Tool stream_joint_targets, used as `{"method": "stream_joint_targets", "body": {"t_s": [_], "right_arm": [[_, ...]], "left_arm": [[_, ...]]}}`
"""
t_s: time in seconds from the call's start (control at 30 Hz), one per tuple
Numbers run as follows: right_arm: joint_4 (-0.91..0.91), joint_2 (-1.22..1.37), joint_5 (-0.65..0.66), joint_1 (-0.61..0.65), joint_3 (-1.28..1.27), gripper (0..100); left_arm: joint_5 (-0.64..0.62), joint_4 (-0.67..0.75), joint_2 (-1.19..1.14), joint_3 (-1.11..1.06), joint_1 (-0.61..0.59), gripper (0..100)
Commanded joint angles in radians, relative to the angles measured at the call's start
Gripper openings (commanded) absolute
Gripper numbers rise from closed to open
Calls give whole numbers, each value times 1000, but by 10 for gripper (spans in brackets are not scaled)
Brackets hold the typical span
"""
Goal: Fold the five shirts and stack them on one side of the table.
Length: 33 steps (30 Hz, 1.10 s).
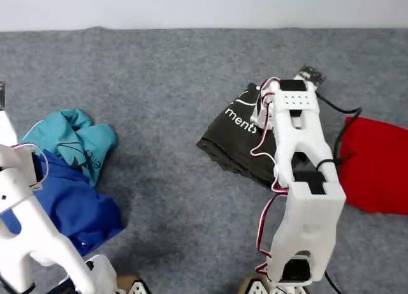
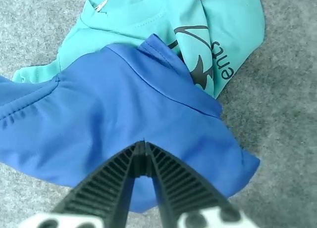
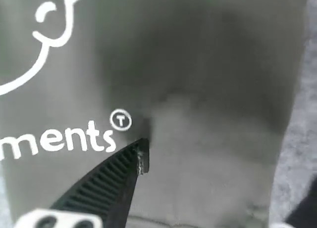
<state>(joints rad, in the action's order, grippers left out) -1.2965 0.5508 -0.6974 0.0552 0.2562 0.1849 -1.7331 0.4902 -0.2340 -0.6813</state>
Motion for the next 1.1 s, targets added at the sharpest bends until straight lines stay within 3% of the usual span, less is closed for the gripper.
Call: {"method": "stream_joint_targets", "body": {"t_s": [0.0,0.37,0.73,0.9,1.07], "right_arm": [[31,12,-9,-13,14,504],[237,139,51,2,15,488],[236,162,77,4,57,70],[209,159,94,-4,58,9],[35,107,175,-16,133,9]], "left_arm": [[8,8,18,-27,3,7],[9,11,23,-58,3,6],[9,11,28,-58,3,6],[9,11,28,-58,3,6],[9,11,28,-58,3,6]]}}
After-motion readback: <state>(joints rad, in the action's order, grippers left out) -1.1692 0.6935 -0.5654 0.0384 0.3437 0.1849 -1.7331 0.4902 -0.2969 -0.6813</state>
